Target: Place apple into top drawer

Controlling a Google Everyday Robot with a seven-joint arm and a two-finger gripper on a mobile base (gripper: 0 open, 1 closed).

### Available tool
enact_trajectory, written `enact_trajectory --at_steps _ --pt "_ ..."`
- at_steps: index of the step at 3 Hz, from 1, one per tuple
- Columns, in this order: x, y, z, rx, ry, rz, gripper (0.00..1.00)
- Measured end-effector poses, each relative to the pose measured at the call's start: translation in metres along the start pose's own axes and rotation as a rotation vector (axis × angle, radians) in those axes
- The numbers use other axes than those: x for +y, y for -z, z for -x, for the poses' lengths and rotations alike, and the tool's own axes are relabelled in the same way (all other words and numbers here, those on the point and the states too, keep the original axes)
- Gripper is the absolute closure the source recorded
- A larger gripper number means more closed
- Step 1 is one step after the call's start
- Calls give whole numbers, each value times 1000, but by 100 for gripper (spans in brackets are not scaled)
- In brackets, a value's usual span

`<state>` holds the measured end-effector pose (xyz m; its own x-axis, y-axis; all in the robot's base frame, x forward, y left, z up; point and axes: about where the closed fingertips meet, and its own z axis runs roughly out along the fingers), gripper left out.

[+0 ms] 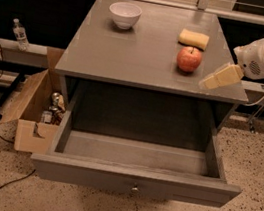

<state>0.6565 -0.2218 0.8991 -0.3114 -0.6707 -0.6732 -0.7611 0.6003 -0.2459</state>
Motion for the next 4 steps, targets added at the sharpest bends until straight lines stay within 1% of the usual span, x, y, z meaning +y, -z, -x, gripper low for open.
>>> enact_trajectory --at_steps 1,2,3,4 --pt "-10 -16 0 -15 -39 1 0" --pt "-19 -33 3 -31 -61 1 0" --pt "-23 -56 14 -59 -77 2 0" --pt "-25 -72 24 -87 -86 9 0"
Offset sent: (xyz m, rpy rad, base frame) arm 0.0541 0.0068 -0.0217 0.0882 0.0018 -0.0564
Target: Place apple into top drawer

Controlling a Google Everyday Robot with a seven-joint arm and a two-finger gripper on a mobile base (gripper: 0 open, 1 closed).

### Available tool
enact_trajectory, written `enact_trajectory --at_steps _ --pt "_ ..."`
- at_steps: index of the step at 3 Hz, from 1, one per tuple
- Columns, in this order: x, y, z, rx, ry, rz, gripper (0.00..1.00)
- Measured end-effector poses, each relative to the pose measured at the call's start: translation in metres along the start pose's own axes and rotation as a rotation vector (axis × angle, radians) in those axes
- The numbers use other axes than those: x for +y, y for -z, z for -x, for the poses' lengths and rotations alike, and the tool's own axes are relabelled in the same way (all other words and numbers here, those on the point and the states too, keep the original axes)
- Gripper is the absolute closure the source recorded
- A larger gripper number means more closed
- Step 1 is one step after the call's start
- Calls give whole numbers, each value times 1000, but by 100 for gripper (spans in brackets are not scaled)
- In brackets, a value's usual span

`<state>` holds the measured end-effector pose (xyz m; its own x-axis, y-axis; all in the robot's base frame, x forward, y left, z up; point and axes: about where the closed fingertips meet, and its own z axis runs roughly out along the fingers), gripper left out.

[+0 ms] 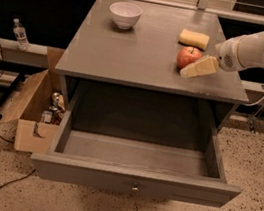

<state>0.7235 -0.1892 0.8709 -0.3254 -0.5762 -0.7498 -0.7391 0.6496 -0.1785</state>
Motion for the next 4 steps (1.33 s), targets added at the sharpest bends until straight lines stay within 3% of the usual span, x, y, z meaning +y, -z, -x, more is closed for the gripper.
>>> enact_trajectory --at_steps 2,3,4 --pt "10 -38 20 -27 7 59 0" --pt "17 -44 23 -34 9 82 17" --pt "25 -46 24 -45 10 100 41"
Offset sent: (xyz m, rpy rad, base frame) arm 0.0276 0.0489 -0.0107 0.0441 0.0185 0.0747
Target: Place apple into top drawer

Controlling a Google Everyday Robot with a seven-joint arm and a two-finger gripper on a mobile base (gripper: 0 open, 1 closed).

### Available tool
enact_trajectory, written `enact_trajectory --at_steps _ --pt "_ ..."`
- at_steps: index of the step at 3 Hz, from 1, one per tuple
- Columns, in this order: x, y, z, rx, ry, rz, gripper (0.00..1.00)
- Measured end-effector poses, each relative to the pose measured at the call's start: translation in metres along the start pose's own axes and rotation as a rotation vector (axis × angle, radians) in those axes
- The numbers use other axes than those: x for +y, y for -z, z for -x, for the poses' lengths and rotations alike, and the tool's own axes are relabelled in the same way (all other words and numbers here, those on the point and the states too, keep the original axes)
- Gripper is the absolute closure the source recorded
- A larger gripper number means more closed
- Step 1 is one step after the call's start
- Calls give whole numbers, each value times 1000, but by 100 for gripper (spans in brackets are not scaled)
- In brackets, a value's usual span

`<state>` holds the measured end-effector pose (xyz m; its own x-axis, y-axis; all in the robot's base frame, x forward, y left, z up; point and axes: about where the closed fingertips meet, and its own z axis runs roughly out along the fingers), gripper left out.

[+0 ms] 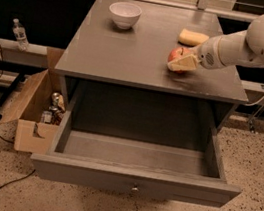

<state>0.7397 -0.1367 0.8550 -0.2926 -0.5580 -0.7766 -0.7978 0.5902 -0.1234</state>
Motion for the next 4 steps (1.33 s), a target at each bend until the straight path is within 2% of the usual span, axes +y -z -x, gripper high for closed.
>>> enact_trajectory --at_steps 1,2,3,4 --pt "10 9 2 -22 15 6 63" --pt "28 49 7 -69 56 -13 87" --pt "54 126 -6 -95 149 -9 100" --pt "54 126 -6 -95 149 -9 100"
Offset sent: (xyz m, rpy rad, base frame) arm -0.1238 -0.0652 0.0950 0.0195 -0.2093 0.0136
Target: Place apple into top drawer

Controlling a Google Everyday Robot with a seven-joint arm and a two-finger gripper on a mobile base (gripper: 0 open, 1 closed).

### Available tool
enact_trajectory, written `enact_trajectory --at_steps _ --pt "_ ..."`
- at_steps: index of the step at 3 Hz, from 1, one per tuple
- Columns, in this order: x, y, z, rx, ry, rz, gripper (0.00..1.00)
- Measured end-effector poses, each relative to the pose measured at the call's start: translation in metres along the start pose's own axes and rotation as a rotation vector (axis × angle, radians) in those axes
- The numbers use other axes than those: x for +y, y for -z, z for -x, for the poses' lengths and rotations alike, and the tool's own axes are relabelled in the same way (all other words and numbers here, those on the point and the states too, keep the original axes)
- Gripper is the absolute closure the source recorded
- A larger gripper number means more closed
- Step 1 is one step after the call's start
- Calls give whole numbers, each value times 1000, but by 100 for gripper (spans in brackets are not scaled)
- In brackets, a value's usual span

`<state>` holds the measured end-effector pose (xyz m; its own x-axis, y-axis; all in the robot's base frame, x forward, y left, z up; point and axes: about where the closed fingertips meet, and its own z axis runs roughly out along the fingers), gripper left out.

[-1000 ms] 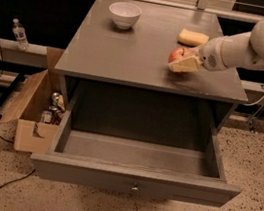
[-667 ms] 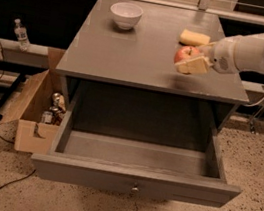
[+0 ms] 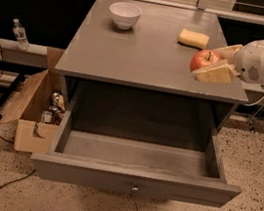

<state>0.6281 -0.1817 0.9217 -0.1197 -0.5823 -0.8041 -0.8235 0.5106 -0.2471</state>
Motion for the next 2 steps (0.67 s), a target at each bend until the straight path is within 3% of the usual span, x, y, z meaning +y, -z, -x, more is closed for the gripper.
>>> enact_trajectory --at_steps 1,2 --pt "29 6 -13 45 -34 4 100" --pt "66 10 -43 85 -105 -12 100"
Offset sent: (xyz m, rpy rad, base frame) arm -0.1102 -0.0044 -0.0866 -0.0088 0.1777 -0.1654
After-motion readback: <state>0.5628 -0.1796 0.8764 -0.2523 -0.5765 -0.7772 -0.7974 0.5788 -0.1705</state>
